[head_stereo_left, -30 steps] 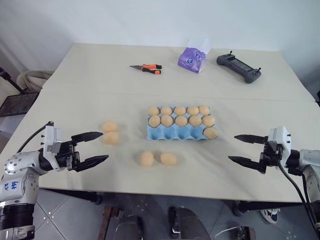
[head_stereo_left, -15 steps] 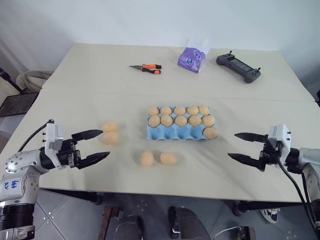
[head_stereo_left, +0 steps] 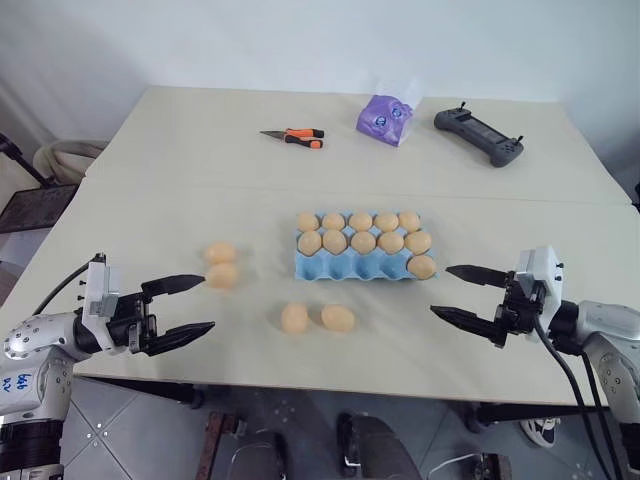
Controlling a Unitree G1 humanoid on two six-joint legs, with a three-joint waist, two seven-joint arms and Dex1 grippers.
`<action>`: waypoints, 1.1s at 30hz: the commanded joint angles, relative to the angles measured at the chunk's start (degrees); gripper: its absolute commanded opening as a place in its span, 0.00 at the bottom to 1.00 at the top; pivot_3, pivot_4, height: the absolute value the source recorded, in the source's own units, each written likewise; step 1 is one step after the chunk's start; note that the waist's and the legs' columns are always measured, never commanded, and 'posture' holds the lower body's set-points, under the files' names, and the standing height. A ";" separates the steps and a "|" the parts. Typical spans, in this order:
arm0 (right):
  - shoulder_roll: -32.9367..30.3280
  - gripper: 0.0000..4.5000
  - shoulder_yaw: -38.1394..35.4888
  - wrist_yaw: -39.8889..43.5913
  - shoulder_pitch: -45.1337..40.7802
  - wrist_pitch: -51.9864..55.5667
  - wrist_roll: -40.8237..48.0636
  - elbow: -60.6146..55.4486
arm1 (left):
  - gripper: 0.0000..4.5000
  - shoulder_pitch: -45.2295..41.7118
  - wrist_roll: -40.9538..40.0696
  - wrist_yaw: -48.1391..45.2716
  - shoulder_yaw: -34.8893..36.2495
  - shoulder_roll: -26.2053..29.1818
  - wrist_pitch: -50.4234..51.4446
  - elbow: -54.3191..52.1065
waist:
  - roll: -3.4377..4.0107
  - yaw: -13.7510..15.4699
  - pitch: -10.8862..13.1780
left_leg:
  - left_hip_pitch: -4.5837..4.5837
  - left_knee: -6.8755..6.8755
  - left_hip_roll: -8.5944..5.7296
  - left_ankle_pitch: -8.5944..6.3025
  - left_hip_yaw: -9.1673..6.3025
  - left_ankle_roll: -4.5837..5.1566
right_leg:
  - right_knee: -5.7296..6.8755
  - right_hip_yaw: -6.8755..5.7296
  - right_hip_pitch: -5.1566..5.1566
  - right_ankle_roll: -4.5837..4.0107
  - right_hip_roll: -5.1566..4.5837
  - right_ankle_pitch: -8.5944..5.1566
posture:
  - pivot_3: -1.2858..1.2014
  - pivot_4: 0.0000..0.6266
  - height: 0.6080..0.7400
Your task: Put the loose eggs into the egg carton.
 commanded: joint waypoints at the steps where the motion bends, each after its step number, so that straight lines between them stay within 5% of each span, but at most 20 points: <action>1: 0.72 0.99 0.42 -3.72 1.62 3.71 1.95 -6.87 | 1.00 1.25 -1.30 -2.11 2.23 1.76 -1.47 -1.80 | 0.00 0.00 0.00 | 0.00 -0.01 0.00 0.00 0.00 0.00 | -0.02 0.00 0.00 0.00 0.00 0.00 | 0.52 0.24 1.00; 14: 5.97 0.99 15.49 -12.01 -2.86 8.04 -3.23 -13.76 | 1.00 7.16 -2.25 -4.75 4.65 2.23 -3.80 -4.66 | -0.03 -0.11 -0.01 | -0.02 -0.07 0.01 0.00 -0.04 0.01 | -0.07 -0.04 -0.04 -0.07 0.00 -0.04 | 0.52 0.24 1.00; 33: 10.03 0.99 26.71 -3.65 -11.33 -1.57 -12.83 1.19 | 1.00 10.90 -3.99 0.26 5.71 1.36 -2.39 -11.07 | -0.09 -0.26 -0.05 | -0.06 -0.08 0.02 -0.04 -0.01 -0.01 | -0.08 -0.06 -0.06 -0.10 0.01 -0.06 | 0.52 0.24 1.00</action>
